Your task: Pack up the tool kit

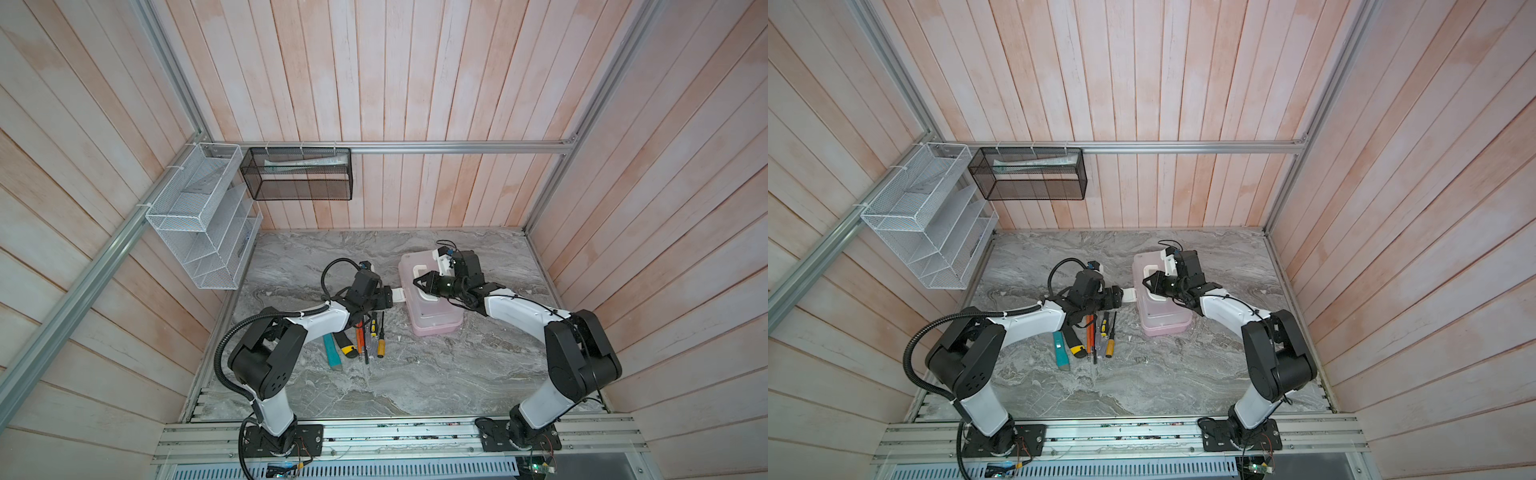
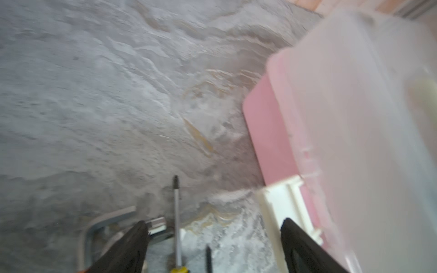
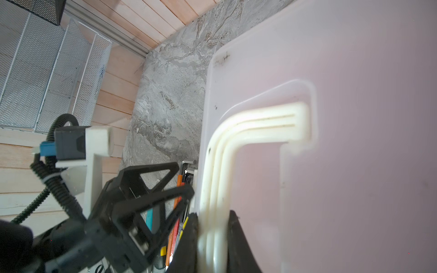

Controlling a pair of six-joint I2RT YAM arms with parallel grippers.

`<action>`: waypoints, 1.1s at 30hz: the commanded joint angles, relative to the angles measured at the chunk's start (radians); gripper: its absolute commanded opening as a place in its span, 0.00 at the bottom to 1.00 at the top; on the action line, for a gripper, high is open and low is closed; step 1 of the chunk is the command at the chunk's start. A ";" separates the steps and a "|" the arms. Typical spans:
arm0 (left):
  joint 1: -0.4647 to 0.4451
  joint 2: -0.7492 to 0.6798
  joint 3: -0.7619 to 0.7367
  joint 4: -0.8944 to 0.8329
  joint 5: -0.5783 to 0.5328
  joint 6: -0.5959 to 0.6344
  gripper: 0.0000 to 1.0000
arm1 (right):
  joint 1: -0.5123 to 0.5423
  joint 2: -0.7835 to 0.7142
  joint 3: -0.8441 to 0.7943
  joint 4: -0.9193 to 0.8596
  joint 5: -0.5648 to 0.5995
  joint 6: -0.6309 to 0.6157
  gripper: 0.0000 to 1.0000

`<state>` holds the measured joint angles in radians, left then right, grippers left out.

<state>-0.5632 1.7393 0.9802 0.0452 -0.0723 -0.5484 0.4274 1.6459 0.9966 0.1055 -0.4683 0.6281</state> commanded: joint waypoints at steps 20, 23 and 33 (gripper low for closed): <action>0.022 -0.093 0.033 0.310 0.503 -0.132 0.94 | -0.119 -0.119 -0.159 0.417 -0.503 0.465 0.00; 0.024 -0.063 0.030 0.408 0.568 -0.185 0.94 | -0.128 -0.113 -0.191 0.522 -0.530 0.546 0.00; 0.029 -0.010 0.016 0.495 0.617 -0.242 0.94 | -0.146 -0.101 -0.224 0.651 -0.558 0.633 0.00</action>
<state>-0.5407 1.7123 0.9909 0.4648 0.5011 -0.7628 0.2844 1.5558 0.7712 0.6392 -0.9836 1.2205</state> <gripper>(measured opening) 0.941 0.162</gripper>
